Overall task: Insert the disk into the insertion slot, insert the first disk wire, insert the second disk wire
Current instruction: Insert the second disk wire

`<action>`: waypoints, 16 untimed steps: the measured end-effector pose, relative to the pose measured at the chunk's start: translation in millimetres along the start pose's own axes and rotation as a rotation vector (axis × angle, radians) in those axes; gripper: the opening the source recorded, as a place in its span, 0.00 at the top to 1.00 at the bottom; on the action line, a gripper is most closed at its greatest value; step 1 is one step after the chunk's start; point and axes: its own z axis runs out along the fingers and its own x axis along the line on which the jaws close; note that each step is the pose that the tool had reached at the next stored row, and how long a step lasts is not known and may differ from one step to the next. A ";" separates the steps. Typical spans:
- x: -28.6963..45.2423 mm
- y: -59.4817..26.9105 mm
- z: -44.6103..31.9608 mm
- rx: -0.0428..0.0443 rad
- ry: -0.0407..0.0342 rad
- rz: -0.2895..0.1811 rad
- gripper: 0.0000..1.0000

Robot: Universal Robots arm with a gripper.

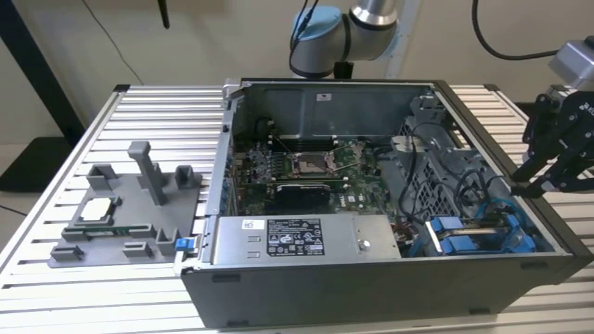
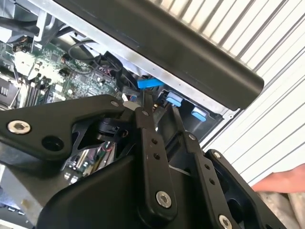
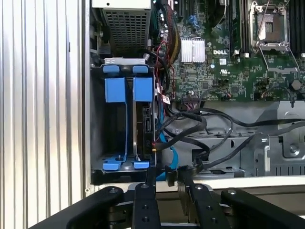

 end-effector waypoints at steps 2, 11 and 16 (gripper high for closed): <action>0.0 -1.3 0.7 -0.0001 -0.0012 0.002 0.00; 0.3 -3.5 4.4 -0.0007 -0.0048 0.030 0.00; 0.4 -3.5 5.3 -0.0009 -0.0079 0.047 0.00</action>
